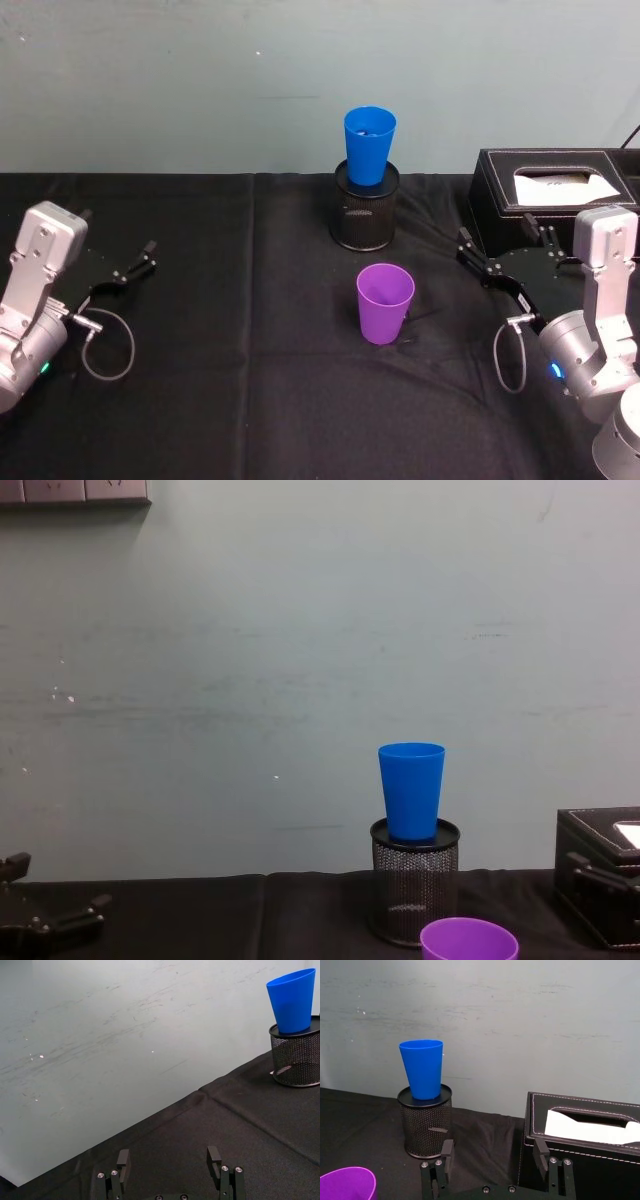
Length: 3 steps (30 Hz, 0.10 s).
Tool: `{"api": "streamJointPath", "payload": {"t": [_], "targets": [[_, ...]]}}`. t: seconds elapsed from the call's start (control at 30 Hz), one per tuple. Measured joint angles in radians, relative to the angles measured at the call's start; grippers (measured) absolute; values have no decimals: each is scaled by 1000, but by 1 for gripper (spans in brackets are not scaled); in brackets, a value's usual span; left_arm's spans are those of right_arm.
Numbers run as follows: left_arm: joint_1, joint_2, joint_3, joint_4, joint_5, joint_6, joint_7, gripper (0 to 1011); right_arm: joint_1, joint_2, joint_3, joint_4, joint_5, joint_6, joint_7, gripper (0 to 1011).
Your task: Pick up one cup with a gripper and tap it against the other cup.
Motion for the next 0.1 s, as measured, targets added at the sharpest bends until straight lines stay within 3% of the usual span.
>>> {"api": "streamJointPath", "payload": {"t": [0.1], "targets": [[0, 0, 0, 0, 0, 0, 0, 1000, 0, 0, 0, 0, 0, 0, 0, 1003]]}}
